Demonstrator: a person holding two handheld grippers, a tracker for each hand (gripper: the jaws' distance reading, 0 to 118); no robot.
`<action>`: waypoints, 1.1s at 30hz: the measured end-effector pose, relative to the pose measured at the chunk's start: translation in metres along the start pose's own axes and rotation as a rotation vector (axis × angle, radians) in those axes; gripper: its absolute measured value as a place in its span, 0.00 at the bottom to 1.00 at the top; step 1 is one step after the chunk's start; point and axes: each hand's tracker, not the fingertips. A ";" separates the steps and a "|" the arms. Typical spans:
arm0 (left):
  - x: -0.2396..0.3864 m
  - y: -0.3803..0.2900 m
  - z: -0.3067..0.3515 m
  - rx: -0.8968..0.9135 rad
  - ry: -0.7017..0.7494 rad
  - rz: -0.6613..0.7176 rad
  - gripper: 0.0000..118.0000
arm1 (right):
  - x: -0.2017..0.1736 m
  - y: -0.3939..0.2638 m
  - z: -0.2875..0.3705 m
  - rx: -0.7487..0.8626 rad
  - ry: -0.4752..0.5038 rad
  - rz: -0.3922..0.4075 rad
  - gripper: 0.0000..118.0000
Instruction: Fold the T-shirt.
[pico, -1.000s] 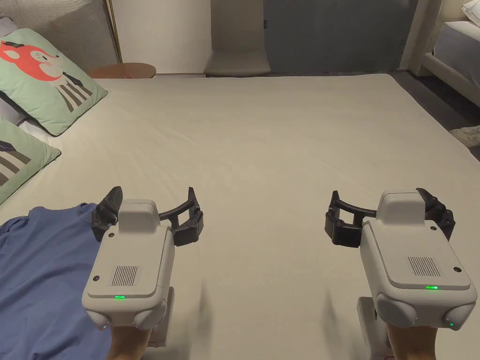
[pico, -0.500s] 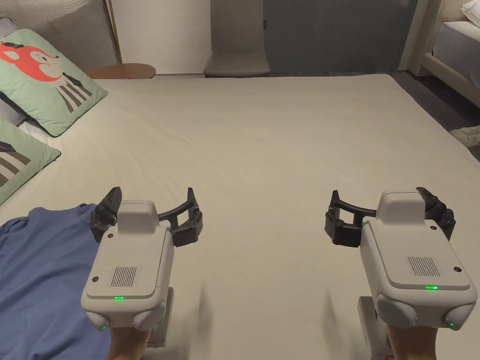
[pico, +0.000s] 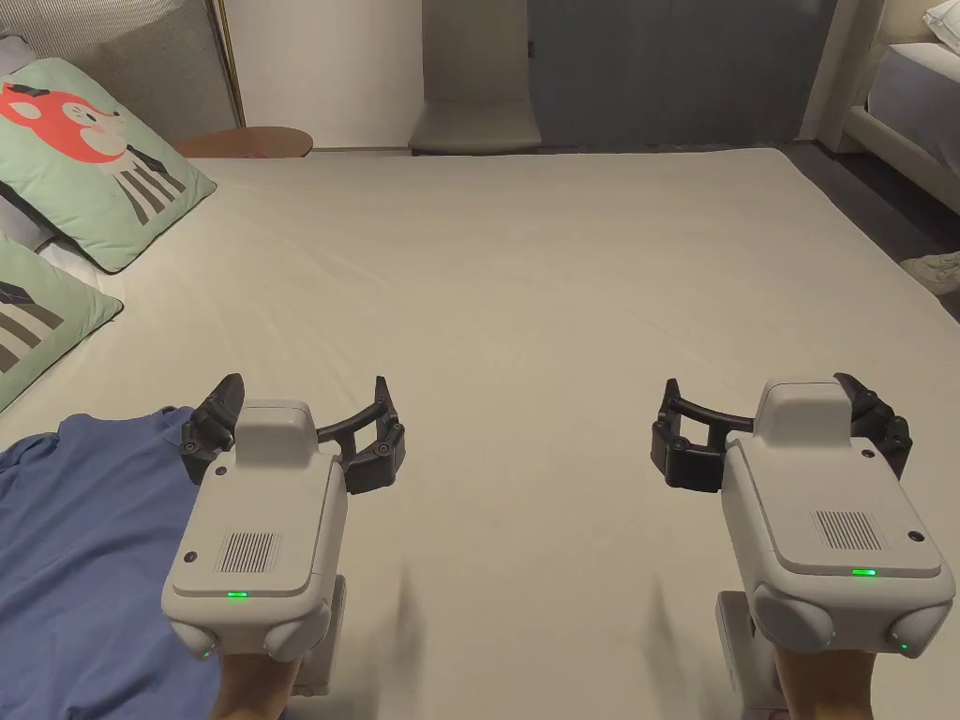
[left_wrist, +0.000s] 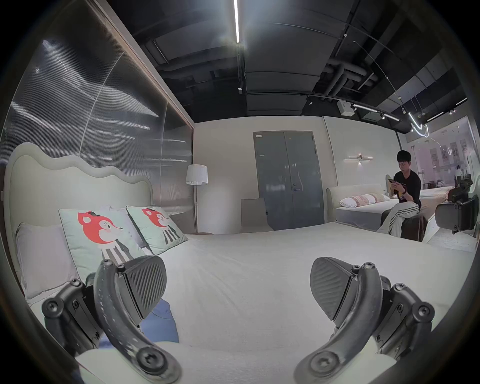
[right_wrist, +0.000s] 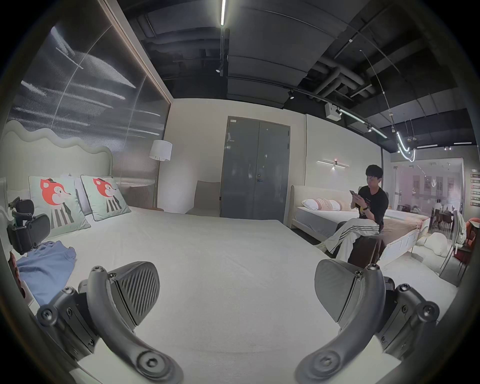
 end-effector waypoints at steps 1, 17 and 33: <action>0.000 0.001 0.000 -0.001 -0.002 0.000 0.93 | 0.000 0.000 0.000 -0.001 0.000 0.000 1.00; 0.000 0.013 -0.004 -0.027 0.011 0.035 0.00 | -0.005 0.005 -0.003 -0.011 -0.007 -0.004 0.00; -0.164 0.012 0.061 -0.052 0.385 -0.015 0.00 | -0.175 0.019 -0.033 0.020 0.372 -0.032 0.00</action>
